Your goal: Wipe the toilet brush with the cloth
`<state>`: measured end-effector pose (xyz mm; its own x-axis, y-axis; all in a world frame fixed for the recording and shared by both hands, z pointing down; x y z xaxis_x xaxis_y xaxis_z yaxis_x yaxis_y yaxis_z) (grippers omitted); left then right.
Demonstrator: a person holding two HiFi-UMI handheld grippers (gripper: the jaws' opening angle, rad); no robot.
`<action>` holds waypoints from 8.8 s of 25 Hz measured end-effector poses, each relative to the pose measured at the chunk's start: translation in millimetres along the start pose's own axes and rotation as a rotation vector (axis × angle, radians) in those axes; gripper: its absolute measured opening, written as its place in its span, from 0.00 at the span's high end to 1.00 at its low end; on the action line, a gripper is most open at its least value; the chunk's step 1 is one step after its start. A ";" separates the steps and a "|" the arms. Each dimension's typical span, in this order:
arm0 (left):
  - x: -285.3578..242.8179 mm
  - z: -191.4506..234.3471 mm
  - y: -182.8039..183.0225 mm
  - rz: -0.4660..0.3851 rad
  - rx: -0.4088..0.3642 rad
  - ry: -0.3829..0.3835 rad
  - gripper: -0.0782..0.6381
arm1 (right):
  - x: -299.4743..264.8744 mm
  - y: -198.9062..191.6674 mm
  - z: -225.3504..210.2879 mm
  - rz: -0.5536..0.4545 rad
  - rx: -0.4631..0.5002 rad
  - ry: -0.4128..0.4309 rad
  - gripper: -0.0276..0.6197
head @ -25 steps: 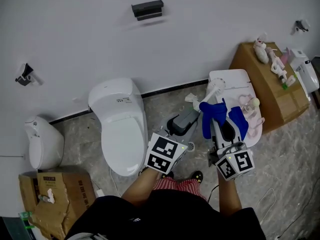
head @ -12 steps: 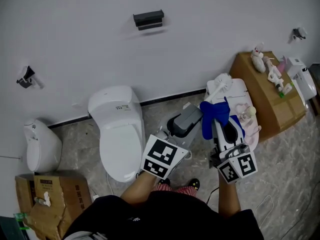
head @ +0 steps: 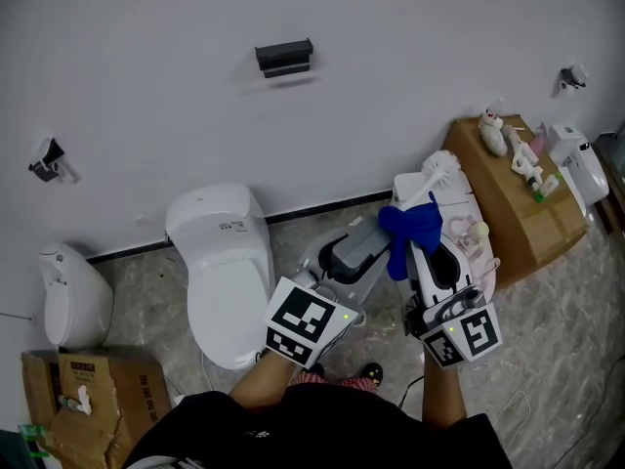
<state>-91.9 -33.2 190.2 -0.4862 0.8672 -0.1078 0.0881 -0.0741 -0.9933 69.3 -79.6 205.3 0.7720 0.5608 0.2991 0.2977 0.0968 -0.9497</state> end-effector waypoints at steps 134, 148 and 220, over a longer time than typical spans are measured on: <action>42.5 -28.5 58.6 -0.159 0.023 -0.069 0.64 | 15.0 55.5 -64.9 -0.061 0.167 -0.240 0.85; 27.7 -26.9 60.4 -0.129 -0.017 -0.035 0.64 | 35.3 47.8 -38.4 -0.040 0.171 -0.205 0.85; 25.0 -34.0 62.6 -0.157 0.002 -0.170 0.64 | 10.3 25.2 2.3 -0.008 0.187 -0.050 0.85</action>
<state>-69.0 0.6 126.7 -0.6333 0.7727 0.0432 -0.0021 0.0541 -0.9985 83.5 -69.4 184.2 0.7397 0.5993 0.3060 0.1905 0.2497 -0.9494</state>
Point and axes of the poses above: the fingertips, and each gripper's own axes: x backward along the fingers, z to its left, y out of its top, the point moved 9 cm from there along x, backward along the fingers, and after that the axes turned 2 degrees about -y, right-handed, at the moved point
